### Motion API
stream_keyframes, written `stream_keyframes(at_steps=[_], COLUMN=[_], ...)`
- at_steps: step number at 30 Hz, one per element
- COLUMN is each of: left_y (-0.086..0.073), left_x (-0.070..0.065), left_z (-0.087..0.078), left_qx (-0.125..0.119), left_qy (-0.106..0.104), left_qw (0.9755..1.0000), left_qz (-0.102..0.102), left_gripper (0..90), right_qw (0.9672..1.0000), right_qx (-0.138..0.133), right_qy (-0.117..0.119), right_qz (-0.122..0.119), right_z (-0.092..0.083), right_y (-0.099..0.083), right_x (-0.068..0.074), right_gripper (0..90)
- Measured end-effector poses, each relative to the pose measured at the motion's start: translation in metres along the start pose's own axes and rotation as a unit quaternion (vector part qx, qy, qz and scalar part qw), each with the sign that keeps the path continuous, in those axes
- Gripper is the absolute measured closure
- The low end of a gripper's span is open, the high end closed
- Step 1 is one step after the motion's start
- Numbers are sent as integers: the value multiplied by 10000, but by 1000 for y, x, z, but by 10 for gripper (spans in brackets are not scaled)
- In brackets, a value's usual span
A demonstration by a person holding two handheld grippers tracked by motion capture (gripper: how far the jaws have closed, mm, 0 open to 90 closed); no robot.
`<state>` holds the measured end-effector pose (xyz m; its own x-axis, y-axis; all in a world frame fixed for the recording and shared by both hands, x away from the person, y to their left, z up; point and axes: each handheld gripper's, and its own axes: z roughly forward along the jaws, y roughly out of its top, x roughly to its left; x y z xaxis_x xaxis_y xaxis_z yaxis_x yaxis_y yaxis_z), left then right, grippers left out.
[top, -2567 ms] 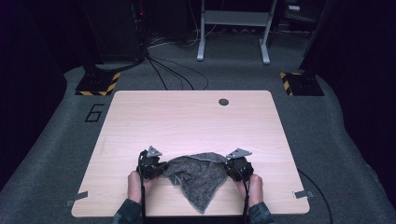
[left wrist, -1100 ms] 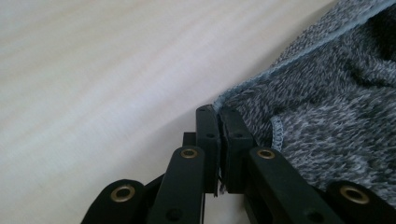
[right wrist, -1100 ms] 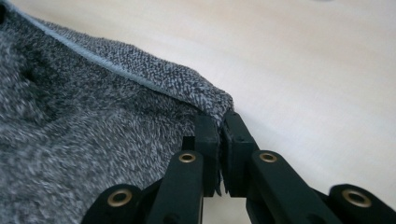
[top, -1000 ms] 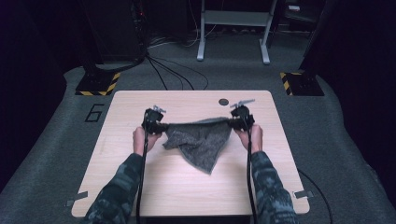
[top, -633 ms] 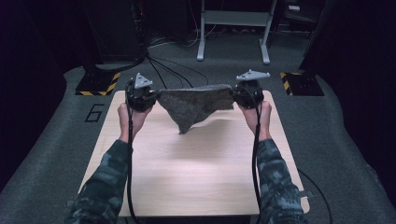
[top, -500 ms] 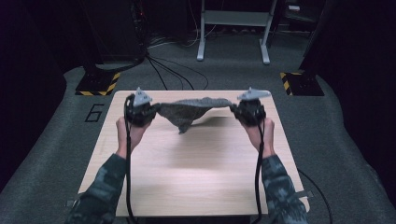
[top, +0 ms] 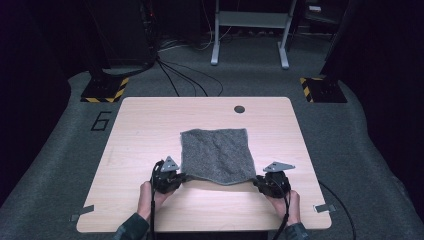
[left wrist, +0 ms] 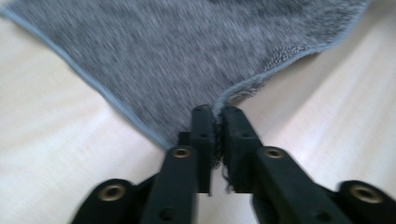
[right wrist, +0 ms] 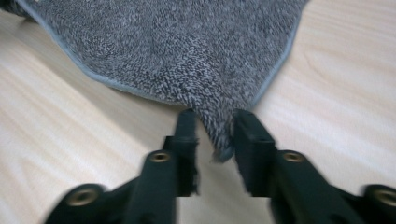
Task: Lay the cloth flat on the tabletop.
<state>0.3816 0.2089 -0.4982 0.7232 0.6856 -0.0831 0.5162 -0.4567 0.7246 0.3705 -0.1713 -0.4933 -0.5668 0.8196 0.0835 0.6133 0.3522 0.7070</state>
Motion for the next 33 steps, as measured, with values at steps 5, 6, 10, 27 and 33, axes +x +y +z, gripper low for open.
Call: stream_keyframes(at_steps=[5, 6, 10, 27, 33], left_y=[-11, -11, -4, 18, 16], left_x=[1, 4, 22, 37, 35], left_z=[-16, -19, -26, 38, 38], left_qx=[91, 79, -51, 474, 569], left_qy=[86, 187, 414, 1115, 1133], left_qw=[9997, 9996, 9982, 9923, 9919], left_qz=[-204, -203, -426, -243, -23], left_gripper=[400, 354, 219, 119, 130], right_qw=[9992, 9989, 9982, 9948, 9938], right_qx=[-342, -398, -548, 385, 525], right_qy=[144, 117, -44, -919, -967], right_qz=[168, 198, 234, 209, 168], right_z=[-22, -24, -22, 63, 67], right_y=[-6, -4, 11, 42, 35], right_x=[-6, -7, -14, -35, -34], right_gripper=[332, 308, 164, 0, 0])
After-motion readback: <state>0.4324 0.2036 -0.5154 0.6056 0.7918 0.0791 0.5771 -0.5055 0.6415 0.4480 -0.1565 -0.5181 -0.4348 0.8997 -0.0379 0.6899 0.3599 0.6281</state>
